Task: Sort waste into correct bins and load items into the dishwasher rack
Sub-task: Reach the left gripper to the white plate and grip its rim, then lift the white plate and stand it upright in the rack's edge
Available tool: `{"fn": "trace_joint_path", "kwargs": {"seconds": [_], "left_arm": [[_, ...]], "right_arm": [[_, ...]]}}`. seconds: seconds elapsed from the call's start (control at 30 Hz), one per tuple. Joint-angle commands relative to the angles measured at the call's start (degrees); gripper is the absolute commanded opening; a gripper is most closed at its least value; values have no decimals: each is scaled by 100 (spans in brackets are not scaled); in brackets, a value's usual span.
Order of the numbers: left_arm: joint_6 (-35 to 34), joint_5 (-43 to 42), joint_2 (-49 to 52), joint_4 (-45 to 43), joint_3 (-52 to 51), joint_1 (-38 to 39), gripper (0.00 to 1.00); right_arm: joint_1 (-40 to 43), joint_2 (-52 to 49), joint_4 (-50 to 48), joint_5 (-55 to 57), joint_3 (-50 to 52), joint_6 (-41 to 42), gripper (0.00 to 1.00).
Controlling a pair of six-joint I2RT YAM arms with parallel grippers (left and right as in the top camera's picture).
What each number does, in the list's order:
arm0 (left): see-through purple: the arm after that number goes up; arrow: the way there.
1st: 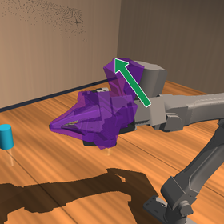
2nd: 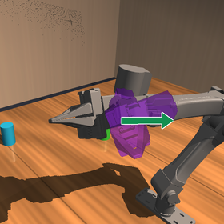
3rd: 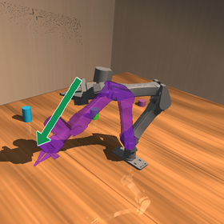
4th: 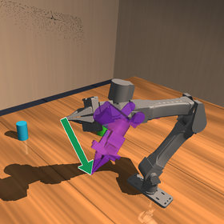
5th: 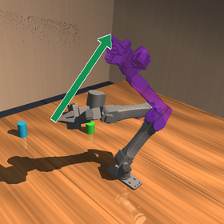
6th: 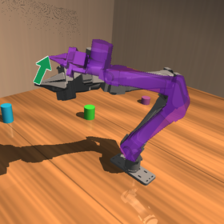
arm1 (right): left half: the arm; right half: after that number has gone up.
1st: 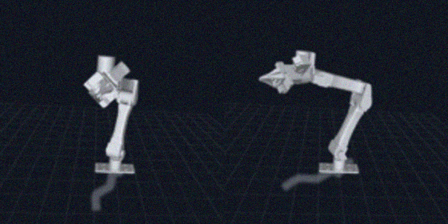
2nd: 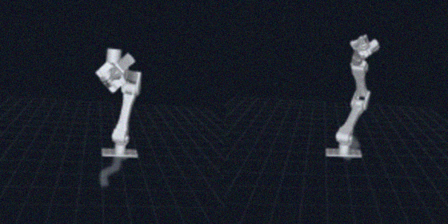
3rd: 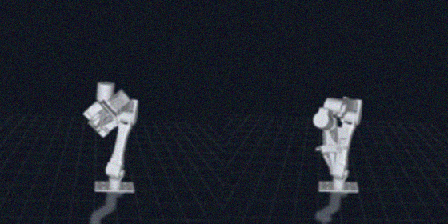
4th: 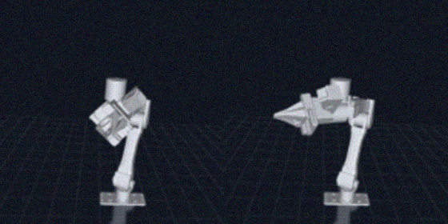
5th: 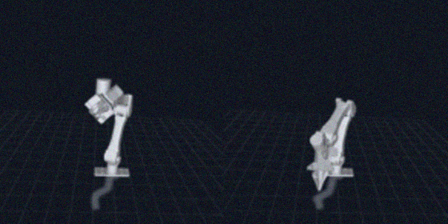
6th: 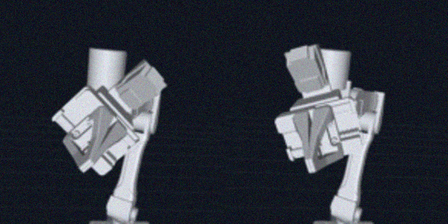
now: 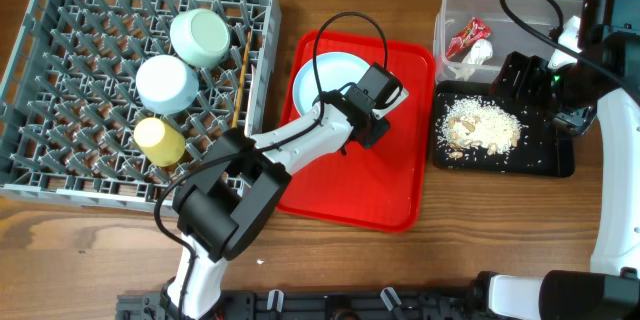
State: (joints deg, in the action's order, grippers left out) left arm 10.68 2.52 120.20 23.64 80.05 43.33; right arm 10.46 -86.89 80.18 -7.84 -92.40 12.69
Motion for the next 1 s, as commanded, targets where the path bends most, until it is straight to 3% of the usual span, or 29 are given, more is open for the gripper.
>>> {"fn": "trace_joint_path", "kwargs": {"seconds": [0.0,0.23,0.63,0.83,0.97], "left_arm": [[-37,-50,249,127,-107,-24,4],[-39,-50,-168,129,-28,-24,4],[-579,-50,-2120,125,-4,-109,4],[-1196,-70,-2999,125,-4,-761,4],[-1532,-911,-3412,105,-4,-1456,4]], "right_arm": [[2,11,-15,37,-90,-70,100],[2,11,-13,37,-90,-70,100],[2,11,2,37,-90,-72,100],[2,11,2,37,-90,-72,100],[2,11,0,37,-90,-72,100]]}}
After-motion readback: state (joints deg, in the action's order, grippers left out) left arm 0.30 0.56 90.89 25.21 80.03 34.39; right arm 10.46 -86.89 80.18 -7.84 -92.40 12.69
